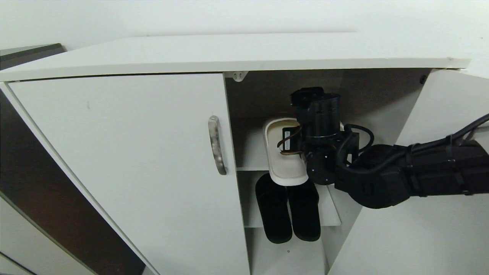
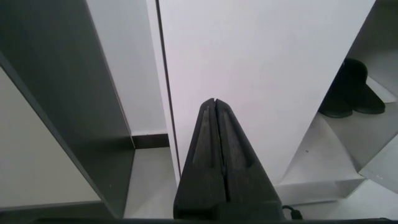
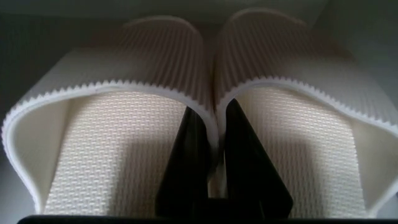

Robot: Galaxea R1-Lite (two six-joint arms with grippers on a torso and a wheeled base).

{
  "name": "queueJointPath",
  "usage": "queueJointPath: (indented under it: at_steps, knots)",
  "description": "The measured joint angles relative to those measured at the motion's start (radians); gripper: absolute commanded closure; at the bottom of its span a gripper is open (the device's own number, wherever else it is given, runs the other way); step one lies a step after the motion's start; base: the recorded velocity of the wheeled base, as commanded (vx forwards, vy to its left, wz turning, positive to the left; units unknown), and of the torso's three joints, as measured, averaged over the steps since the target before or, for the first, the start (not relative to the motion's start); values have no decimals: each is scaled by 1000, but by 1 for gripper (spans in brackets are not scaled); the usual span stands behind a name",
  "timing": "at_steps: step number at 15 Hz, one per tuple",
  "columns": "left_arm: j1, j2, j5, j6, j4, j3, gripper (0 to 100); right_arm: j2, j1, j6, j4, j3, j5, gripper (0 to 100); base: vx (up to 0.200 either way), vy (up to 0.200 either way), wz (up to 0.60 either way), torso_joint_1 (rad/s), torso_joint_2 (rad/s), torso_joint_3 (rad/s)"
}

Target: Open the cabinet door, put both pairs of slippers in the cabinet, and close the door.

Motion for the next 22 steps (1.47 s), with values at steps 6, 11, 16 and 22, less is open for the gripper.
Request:
queueJointPath:
  at_steps: [6, 11, 16, 22]
  knots:
    - [-1, 0, 1, 0, 0, 0, 100, 80, -26, 0, 53, -153, 23, 100, 0, 0, 0, 0, 0, 0]
    - [0, 0, 1, 0, 0, 0, 100, 102, -28, 1, 52, -161, 24, 100, 0, 0, 0, 0, 0, 0]
    - [-1, 0, 1, 0, 0, 0, 100, 104, -24, 10, 53, -153, 22, 0, 0, 0, 0, 0, 0, 0]
    - [0, 0, 1, 0, 0, 0, 100, -6, 34, 7, 52, -34, 12, 0, 0, 0, 0, 0, 0, 0]
